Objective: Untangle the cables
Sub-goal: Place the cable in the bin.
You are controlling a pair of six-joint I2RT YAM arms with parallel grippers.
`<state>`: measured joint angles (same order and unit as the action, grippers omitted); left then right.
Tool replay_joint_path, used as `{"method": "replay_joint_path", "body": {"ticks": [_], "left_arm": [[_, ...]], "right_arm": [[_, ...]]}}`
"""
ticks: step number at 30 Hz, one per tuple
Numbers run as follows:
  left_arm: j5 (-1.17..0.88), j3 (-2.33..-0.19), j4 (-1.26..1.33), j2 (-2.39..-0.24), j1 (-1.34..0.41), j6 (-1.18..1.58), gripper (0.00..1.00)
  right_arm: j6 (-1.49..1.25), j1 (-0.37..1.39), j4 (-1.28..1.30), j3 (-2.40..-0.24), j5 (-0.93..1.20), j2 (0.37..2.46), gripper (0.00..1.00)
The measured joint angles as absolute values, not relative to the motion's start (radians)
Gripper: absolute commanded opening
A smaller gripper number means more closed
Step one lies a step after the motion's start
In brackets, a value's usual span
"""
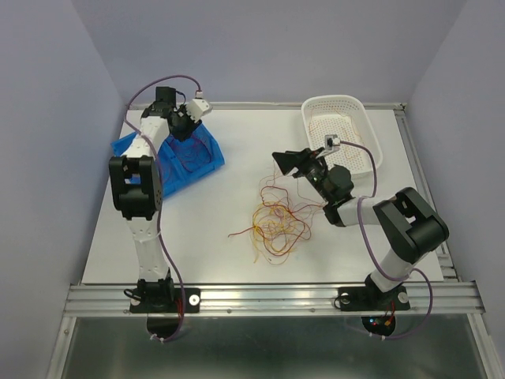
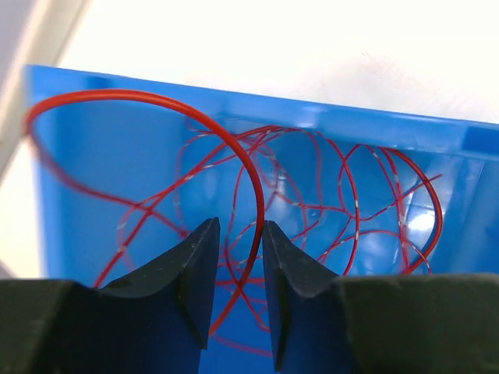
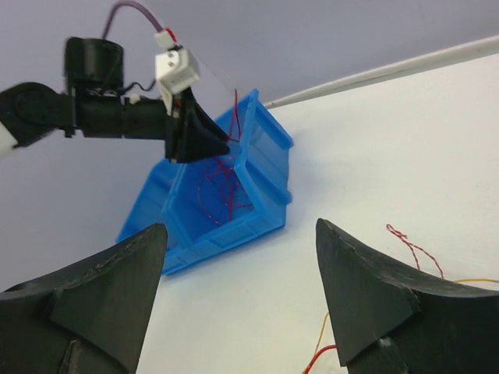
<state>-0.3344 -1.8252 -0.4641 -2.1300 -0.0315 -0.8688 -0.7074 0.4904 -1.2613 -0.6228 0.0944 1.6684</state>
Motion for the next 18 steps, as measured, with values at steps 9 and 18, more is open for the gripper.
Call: {"method": "replay_joint_path", "body": {"ticks": [9, 18], "left_arm": [[-0.223, -1.777, -0.449, -1.910, -0.057, -0.879, 0.56], [-0.221, -1.657, -0.453, -1.773, -0.084, -0.865, 0.61]], "right_arm": [[-0.646, 0.490, -1.060, -0.607, 0.115, 1.594, 0.79], [-0.458, 0.496, -0.497, -0.745, 0.067, 1.506, 0.73]]}}
